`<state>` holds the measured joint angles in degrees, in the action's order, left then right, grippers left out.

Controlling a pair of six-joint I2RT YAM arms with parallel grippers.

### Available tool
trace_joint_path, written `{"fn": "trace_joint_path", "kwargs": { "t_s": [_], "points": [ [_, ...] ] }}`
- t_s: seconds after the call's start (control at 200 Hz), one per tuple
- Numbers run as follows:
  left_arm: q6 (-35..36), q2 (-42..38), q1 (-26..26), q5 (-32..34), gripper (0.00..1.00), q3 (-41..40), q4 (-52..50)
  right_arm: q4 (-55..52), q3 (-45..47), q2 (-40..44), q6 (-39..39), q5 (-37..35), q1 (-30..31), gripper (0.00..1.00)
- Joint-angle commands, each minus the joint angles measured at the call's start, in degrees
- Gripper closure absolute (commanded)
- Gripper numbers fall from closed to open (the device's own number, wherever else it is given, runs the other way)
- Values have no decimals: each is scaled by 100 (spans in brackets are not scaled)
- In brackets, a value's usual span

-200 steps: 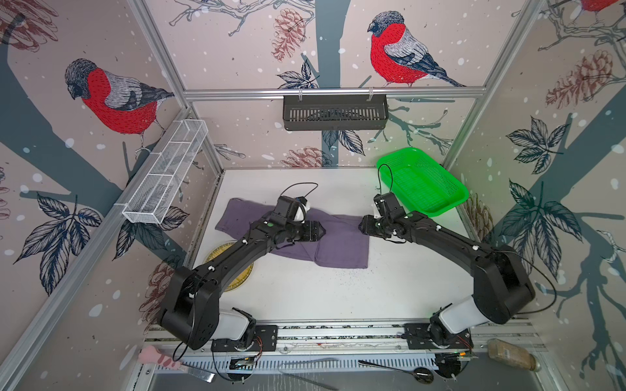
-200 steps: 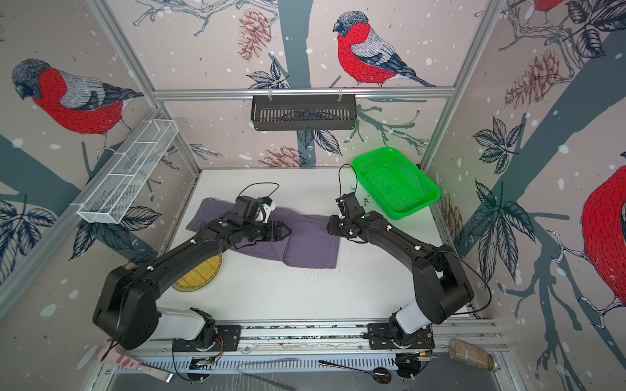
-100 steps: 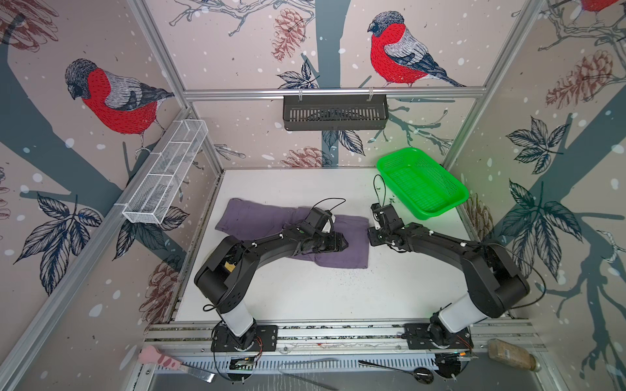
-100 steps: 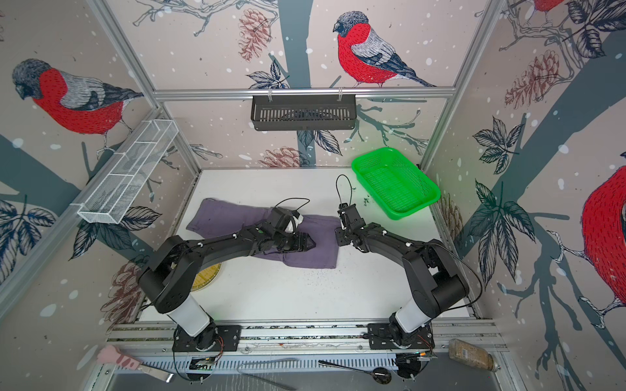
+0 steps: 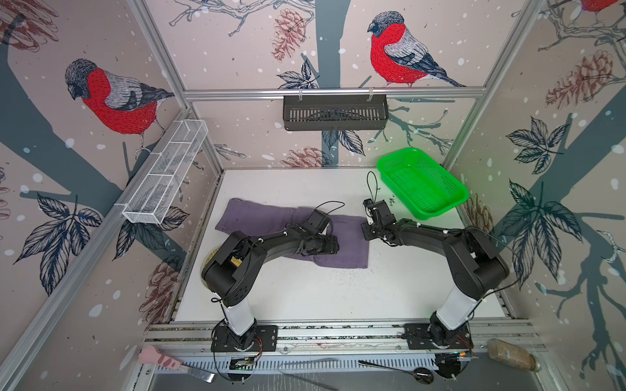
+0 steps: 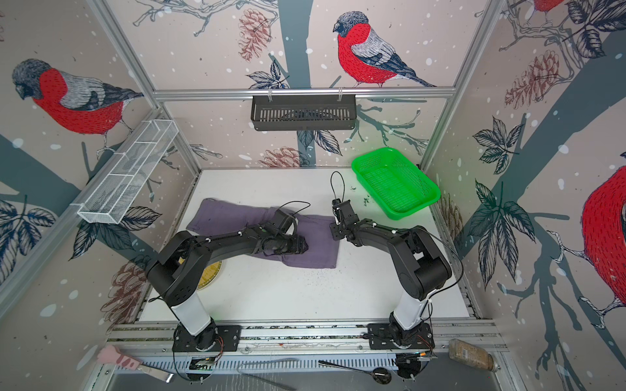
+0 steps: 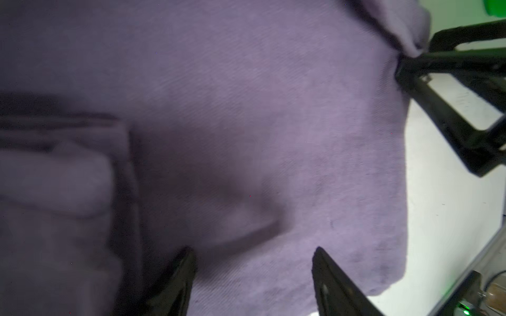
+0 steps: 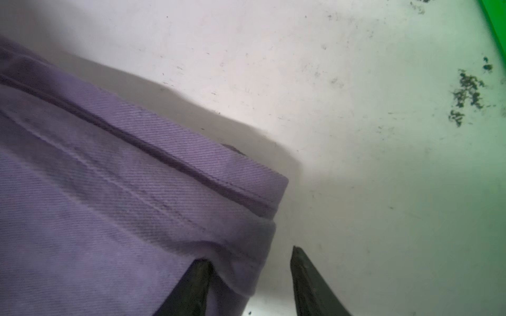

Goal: Fold and stack the trousers
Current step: Smooth out the trousers at the center of the table.

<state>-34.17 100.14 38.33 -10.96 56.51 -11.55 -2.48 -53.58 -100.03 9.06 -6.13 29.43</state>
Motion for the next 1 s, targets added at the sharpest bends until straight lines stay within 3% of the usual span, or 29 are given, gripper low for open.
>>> {"fn": "trace_joint_path", "kwargs": {
  "t_s": [0.0, 0.2, 0.65, 0.835, 0.996],
  "points": [
    [285, 29, -93, 847, 31, 35, -671, 167, -39, -79, -22, -160, -6, 50],
    [326, -152, -168, 1588, 31, 181, -1256, 169, -39, -183, 9, -189, -92, 51],
    [-341, -680, -264, 2692, 31, -308, -1822, 195, -219, -308, 17, 48, -251, 51],
    [-580, -925, -282, 2705, 31, -519, -1811, 152, -403, -342, -77, 196, -287, 51],
    [-453, -1009, -91, 2560, 31, -159, -1929, 14, -603, -418, -265, 283, -318, 53]
  ]
}}
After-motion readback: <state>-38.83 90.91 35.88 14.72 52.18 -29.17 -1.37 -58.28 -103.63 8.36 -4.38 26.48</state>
